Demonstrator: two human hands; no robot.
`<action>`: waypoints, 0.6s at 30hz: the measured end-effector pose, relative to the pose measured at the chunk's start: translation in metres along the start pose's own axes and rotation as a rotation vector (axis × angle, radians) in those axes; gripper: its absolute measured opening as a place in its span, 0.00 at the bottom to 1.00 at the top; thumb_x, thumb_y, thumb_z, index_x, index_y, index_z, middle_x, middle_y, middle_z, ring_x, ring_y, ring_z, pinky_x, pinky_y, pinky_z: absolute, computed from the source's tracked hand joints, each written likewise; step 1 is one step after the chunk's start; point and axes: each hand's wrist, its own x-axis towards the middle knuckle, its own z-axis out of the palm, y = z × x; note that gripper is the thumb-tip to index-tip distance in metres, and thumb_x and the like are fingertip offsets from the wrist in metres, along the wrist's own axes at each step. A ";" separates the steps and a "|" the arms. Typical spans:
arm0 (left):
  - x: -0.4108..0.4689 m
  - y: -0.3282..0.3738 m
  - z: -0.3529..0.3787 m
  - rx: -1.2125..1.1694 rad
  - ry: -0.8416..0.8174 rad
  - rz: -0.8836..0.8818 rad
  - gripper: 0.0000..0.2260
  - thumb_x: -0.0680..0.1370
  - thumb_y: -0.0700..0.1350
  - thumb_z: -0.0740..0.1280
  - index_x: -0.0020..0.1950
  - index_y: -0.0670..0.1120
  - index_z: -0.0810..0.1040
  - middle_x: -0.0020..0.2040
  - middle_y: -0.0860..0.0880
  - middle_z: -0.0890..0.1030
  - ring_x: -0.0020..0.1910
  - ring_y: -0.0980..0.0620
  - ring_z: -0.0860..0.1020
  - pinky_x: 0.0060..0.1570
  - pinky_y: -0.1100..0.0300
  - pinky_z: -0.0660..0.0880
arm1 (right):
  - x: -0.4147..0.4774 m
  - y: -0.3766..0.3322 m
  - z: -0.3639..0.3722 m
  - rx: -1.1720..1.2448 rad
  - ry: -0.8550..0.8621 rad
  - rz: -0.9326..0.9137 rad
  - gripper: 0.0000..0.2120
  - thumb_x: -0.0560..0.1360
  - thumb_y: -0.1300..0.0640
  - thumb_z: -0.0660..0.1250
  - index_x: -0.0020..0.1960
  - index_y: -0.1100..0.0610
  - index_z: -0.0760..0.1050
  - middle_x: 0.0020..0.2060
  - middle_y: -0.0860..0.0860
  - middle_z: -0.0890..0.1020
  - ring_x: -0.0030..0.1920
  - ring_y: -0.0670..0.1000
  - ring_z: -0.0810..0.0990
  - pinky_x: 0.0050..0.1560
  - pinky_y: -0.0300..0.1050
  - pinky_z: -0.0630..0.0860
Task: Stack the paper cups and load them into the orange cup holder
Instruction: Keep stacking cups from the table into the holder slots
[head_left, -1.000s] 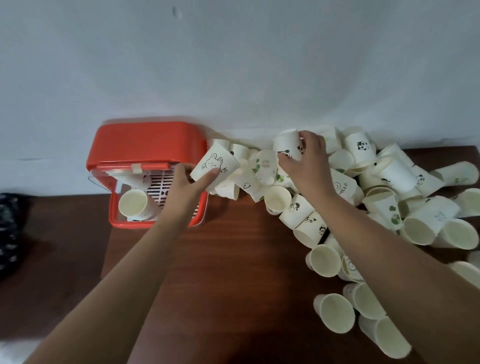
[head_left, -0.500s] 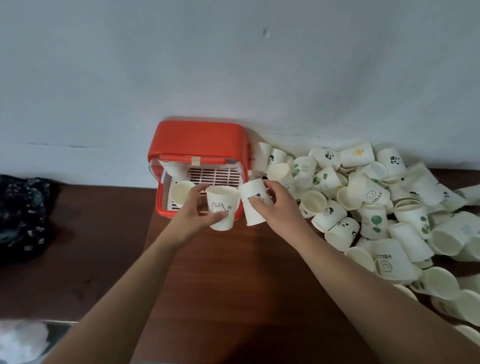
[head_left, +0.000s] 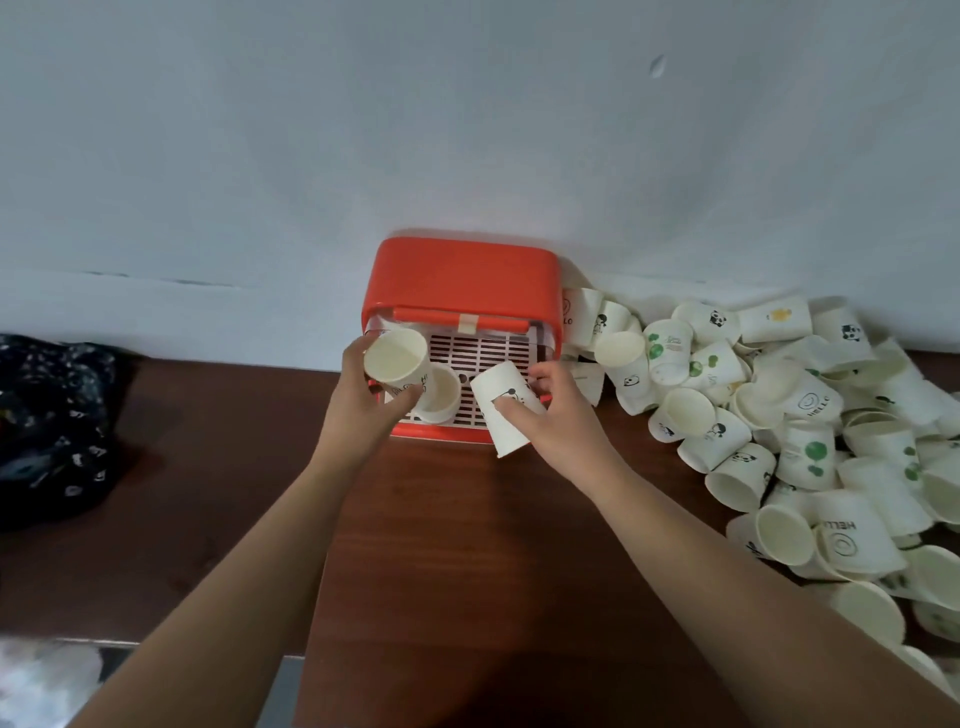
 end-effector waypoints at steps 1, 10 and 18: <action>0.004 -0.003 0.001 0.038 -0.010 0.026 0.36 0.73 0.47 0.77 0.75 0.54 0.62 0.67 0.52 0.74 0.64 0.50 0.77 0.63 0.50 0.77 | 0.000 0.003 0.001 -0.001 0.012 0.021 0.28 0.75 0.46 0.72 0.70 0.51 0.65 0.61 0.46 0.73 0.57 0.45 0.75 0.47 0.35 0.70; 0.026 -0.021 0.021 0.151 -0.132 0.147 0.36 0.73 0.54 0.76 0.75 0.57 0.61 0.73 0.51 0.70 0.68 0.51 0.72 0.64 0.49 0.75 | 0.000 0.022 0.001 -0.019 0.097 0.105 0.24 0.75 0.46 0.72 0.65 0.52 0.66 0.61 0.48 0.74 0.56 0.46 0.75 0.43 0.33 0.68; 0.026 -0.046 0.027 0.547 -0.192 0.232 0.38 0.72 0.51 0.77 0.77 0.42 0.64 0.75 0.40 0.65 0.73 0.37 0.63 0.70 0.35 0.65 | 0.005 0.022 0.012 -0.016 0.081 0.122 0.22 0.75 0.45 0.72 0.64 0.52 0.70 0.59 0.47 0.76 0.54 0.44 0.78 0.43 0.36 0.72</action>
